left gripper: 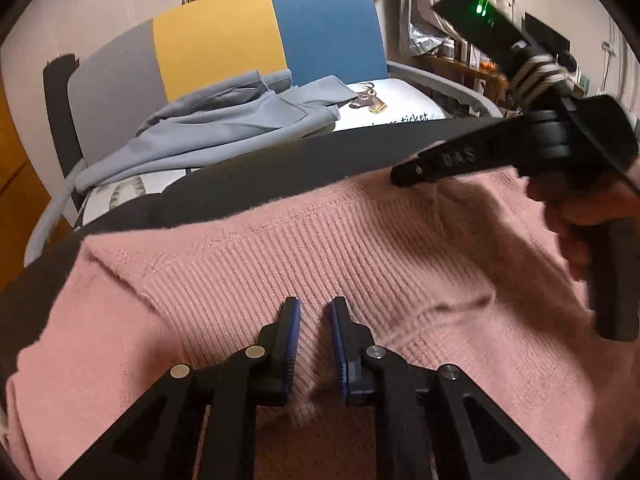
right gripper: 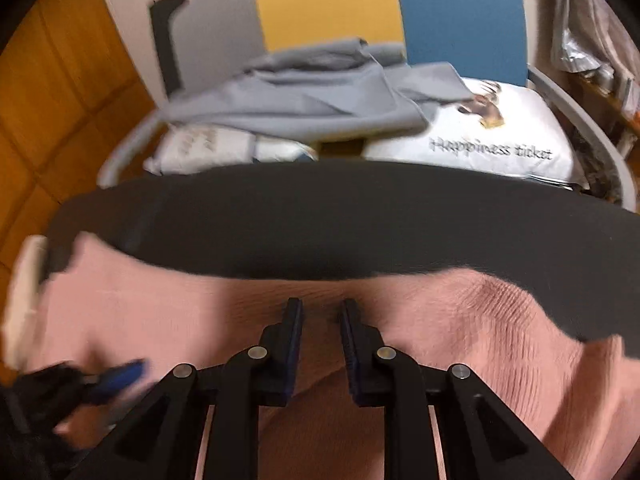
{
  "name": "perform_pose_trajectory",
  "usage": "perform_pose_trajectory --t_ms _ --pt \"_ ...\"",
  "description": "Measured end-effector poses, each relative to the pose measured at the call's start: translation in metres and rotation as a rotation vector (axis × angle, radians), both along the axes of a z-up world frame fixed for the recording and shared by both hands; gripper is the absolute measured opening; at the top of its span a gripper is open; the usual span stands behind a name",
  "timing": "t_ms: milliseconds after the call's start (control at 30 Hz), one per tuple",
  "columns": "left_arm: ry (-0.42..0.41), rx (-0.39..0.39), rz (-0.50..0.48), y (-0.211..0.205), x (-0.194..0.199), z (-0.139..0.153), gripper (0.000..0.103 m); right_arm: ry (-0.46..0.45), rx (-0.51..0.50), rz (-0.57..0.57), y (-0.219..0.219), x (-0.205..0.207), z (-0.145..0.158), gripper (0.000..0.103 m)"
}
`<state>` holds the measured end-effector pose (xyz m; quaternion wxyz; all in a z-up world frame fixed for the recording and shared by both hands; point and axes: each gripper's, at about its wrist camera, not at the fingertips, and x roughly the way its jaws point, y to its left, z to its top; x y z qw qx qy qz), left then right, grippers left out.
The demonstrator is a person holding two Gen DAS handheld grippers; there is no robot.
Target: Fold clothes
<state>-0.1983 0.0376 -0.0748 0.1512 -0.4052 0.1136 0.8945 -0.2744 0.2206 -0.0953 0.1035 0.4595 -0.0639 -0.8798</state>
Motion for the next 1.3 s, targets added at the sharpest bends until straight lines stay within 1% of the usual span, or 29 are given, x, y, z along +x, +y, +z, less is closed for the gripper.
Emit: perform_pose_trajectory --t_ms 100,167,200,233,267,300,333,400,467,533,600,667,700,733,767,833,867,967,1033,1100,1233,1300 --pt "-0.004 0.025 0.001 -0.001 -0.003 0.0 0.015 -0.001 0.006 -0.045 0.006 -0.01 -0.011 0.014" --pt "-0.004 0.031 0.001 0.001 -0.008 0.001 0.015 0.016 0.031 -0.047 0.002 -0.006 -0.009 0.014" --pt "-0.005 0.036 0.001 0.0 -0.011 0.002 0.015 0.026 0.015 -0.044 0.0 0.0 -0.003 0.015" --pt "-0.006 0.042 0.001 0.0 -0.014 0.002 0.015 0.039 -0.021 -0.037 -0.003 0.008 0.005 0.019" --pt "-0.015 0.072 0.003 -0.004 -0.017 0.003 0.015 0.052 -0.057 -0.031 -0.006 0.016 0.013 0.019" --pt "-0.024 0.102 0.004 -0.008 -0.021 0.005 0.015 0.059 -0.078 -0.002 -0.014 0.024 0.019 0.019" --pt "-0.042 0.185 0.017 -0.02 -0.024 0.01 0.015 0.063 -0.089 0.042 -0.025 0.033 0.023 0.019" --pt "-0.027 0.277 0.079 -0.043 -0.027 0.02 0.015 0.064 -0.108 0.119 -0.044 0.048 0.028 0.019" --pt "-0.004 0.27 0.166 -0.062 -0.033 0.023 0.015 0.043 -0.097 0.154 -0.058 0.052 0.017 0.019" --pt "-0.042 0.277 0.238 -0.086 -0.051 0.02 0.015 0.02 -0.082 0.185 -0.072 0.055 0.005 0.019" --pt "-0.07 0.284 0.241 -0.098 -0.066 0.015 0.015 0.023 -0.048 0.192 -0.08 0.058 -0.002 0.019" --pt "-0.058 0.251 0.229 -0.105 -0.078 0.015 0.015 0.032 -0.011 0.193 -0.085 0.061 -0.009 0.019" --pt "-0.064 0.236 0.239 -0.11 -0.084 0.013 0.015 0.04 0.0 0.188 -0.086 0.062 -0.011 0.019" --pt "-0.07 0.222 0.249 -0.115 -0.089 0.011 0.019 0.05 0.005 0.18 -0.087 0.064 -0.012 0.019" --pt "-0.082 0.208 0.283 -0.123 -0.093 0.009 0.022 0.06 0.009 0.175 -0.087 0.066 -0.014 0.019" --pt "-0.092 0.253 0.318 -0.142 -0.096 0.003 0.021 0.079 0.01 0.165 -0.086 0.068 -0.016 0.019" --pt "-0.103 0.285 0.317 -0.148 -0.098 0.001 0.021 0.082 0.003 0.159 -0.085 0.069 -0.016 0.019" --pt "-0.09 0.226 0.306 -0.14 -0.103 0.0 0.02 0.081 -0.017 0.144 -0.083 0.07 -0.018 0.018" --pt "-0.084 0.189 0.302 -0.135 -0.103 0.003 0.02 0.085 -0.006 0.142 -0.085 0.071 -0.017 0.018" --pt "-0.102 0.2 0.311 -0.138 -0.096 0.009 0.02 0.094 0.024 0.143 -0.09 0.071 -0.017 0.018" --pt "-0.102 0.33 0.363 -0.164 -0.042 0.03 0.02 0.107 0.054 0.142 -0.096 0.071 -0.015 0.018" --pt "-0.096 0.364 0.384 -0.178 -0.012 0.036 0.021 0.108 0.065 0.142 -0.097 0.071 -0.015 0.018"
